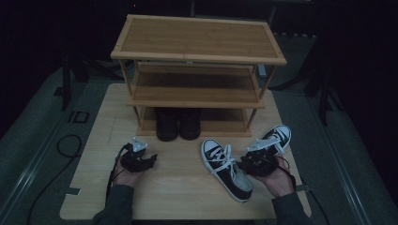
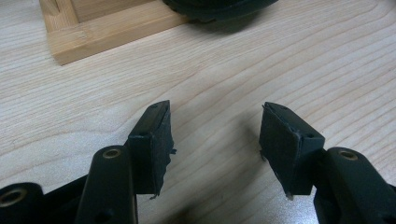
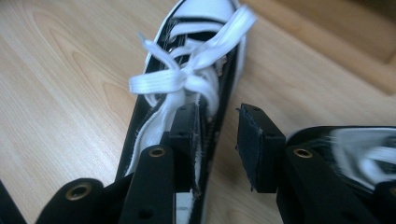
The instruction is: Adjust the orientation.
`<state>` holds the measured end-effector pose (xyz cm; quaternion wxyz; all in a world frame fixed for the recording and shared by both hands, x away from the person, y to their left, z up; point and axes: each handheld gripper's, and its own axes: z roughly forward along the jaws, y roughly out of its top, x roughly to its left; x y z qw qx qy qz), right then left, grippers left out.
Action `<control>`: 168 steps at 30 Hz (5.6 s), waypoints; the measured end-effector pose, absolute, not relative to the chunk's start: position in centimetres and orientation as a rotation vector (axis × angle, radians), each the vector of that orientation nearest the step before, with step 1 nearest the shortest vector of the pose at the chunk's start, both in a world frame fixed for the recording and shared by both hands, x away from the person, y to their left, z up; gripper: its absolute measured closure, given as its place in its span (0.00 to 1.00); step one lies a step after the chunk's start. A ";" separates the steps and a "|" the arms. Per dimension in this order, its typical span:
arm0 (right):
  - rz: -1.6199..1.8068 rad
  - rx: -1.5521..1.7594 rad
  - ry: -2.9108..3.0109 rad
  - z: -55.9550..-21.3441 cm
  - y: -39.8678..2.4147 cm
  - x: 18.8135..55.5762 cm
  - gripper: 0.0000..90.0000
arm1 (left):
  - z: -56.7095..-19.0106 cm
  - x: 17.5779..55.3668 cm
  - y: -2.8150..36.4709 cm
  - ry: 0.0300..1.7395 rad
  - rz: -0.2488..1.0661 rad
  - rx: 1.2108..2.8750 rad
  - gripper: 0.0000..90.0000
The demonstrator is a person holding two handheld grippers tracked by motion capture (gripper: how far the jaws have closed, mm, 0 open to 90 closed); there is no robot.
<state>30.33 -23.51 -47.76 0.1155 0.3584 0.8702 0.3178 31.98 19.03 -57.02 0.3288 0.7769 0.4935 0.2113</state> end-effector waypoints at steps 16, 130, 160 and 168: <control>0.831 1.183 2.405 -47.5 -26.3 31.9 0.81 | -57.0 32.0 19.0 1.290 0.553 2.032 0.49; 0.552 1.493 2.124 -50.1 -31.8 33.5 0.95 | -57.1 31.9 19.0 1.288 0.559 2.023 0.49; 0.641 1.245 2.193 -48.0 -29.9 31.8 0.95 | -57.2 31.9 19.0 1.289 0.561 2.019 0.49; 0.678 1.175 2.240 -48.4 -28.6 32.3 0.95 | -57.2 31.9 19.0 1.289 0.561 2.019 0.48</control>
